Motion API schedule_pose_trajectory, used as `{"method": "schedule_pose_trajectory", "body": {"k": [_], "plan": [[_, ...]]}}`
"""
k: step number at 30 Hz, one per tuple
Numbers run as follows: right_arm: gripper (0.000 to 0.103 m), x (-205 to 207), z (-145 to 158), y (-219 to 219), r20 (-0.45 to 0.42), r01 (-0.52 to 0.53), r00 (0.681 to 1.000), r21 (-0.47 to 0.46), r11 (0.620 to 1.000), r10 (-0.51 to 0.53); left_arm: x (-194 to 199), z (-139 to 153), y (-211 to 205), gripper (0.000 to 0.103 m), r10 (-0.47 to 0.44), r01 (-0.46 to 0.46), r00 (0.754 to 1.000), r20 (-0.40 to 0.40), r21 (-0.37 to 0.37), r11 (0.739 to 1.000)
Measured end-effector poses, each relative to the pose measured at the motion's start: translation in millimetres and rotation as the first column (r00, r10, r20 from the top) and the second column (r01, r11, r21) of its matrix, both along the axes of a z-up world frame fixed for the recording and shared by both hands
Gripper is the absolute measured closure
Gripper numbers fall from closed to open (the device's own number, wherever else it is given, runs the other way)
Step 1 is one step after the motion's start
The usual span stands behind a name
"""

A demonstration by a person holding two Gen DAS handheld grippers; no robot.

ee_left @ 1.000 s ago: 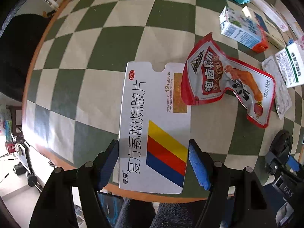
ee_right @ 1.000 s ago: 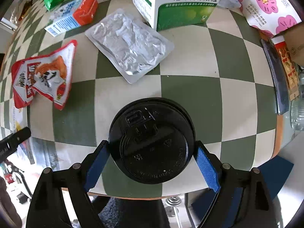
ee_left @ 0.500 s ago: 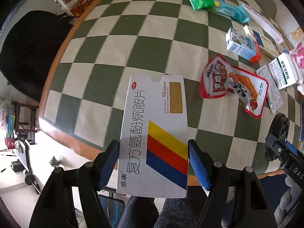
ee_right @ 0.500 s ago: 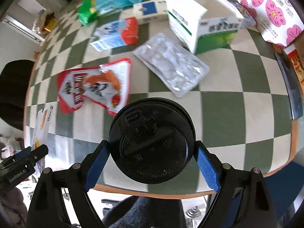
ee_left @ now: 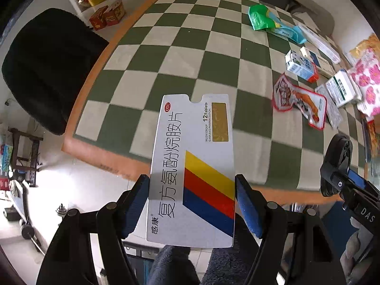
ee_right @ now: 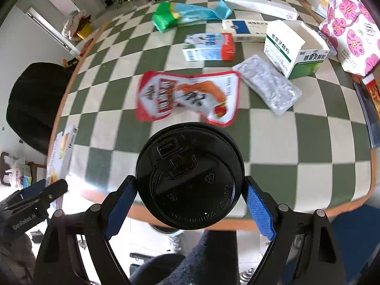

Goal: Collect trash
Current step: 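Lift the white medicine box and black lid off the table with both tools, then drop the medicine box and black lid into the trash bin with both tools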

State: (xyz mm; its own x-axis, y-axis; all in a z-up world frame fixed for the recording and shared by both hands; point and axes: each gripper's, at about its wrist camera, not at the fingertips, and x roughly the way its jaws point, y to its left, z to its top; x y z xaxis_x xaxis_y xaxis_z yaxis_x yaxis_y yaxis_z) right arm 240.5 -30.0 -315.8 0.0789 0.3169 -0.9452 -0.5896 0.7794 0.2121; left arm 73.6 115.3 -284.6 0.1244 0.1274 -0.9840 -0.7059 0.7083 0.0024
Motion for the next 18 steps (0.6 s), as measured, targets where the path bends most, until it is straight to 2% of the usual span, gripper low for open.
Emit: {"method": "schedule_pose_trajectory", "body": {"k": [4, 7, 10, 13, 18], "plan": [[0.013, -50.8, 1.2, -2.1, 0.014, 0.038, 0.999, 0.009, 0.999, -0.038, -39.6, -3.7, 5.1, 0.033, -0.047, 0.048, 0.998, 0.030, -0.025, 0.999], [0.013, -92.5, -11.8, -5.8, -0.005, 0.073, 0.997, 0.007, 0.997, -0.073, -71.2, -23.9, 10.2, 0.033, -0.075, 0.077, 0.997, 0.023, -0.067, 0.995], [0.013, -134.7, -40.1, -12.4, -0.055, 0.107, 0.993, -0.012, 0.994, -0.108, -103.4, -62.2, 13.5, 0.033, -0.088, 0.085, 0.996, -0.016, -0.138, 0.987], [0.013, -167.1, -80.5, -18.9, -0.122, 0.130, 0.983, -0.050, 0.990, -0.136, -124.9, -111.9, 16.9, 0.033, -0.079, 0.066, 0.996, -0.051, -0.228, 0.971], [0.013, -198.4, -167.0, -25.9, -0.218, 0.137, 0.963, -0.105, 0.985, -0.158, -134.9, -219.6, 25.5, 0.033, -0.044, 0.006, 0.994, -0.100, -0.355, 0.935]]}}
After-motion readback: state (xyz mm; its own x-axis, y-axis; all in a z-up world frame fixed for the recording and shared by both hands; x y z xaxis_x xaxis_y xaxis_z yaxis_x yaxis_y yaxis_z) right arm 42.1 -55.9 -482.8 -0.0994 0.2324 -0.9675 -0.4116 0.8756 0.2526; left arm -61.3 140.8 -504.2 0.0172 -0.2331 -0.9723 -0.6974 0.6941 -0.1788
